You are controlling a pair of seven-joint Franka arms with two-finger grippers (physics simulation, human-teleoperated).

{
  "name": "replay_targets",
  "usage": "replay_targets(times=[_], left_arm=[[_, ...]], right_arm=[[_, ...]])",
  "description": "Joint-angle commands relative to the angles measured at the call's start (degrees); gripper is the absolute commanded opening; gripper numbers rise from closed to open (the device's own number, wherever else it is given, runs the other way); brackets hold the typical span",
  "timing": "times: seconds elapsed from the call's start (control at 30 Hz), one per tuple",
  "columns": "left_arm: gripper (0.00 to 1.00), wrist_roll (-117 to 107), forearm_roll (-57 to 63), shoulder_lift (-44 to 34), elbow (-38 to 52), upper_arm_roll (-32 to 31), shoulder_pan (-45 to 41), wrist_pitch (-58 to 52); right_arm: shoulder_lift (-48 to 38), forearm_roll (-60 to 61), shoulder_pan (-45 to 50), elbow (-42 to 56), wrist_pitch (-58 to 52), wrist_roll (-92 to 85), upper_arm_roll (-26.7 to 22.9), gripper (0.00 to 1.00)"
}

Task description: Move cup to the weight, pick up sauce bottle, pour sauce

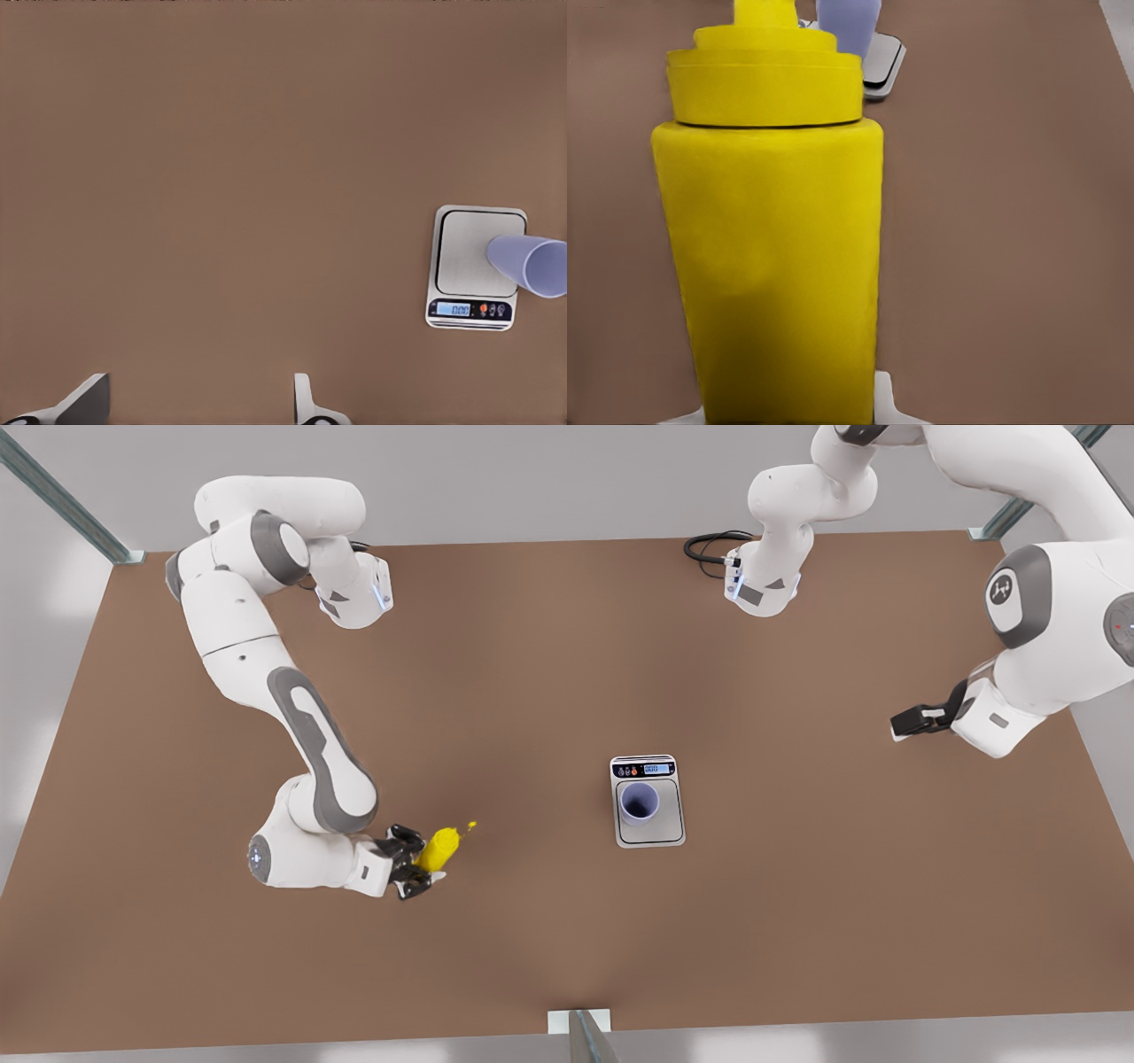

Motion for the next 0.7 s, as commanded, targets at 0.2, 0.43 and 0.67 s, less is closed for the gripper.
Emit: replay_targets(times=[0.2,0.43,0.67], left_arm=[[1.00,-0.4,0.4,0.4,0.1,-0.1,-0.2,0.2],[1.00,-1.9,0.3,0.6,-0.2,-0.4,-0.4,0.1],[1.00,-3.0,0.3,0.9,-0.1,-0.4,-1.6,0.2]], right_arm=[[5.7,13.1,-8.6,-0.8,-19.7,-3.7,0.0,0.54],[7.1,16.0,-12.0,-1.2,-25.0,-14.2,-0.1,0.54],[9.2,15.9,-12.0,-1.0,-21.7,-15.3,-0.2,0.54]])
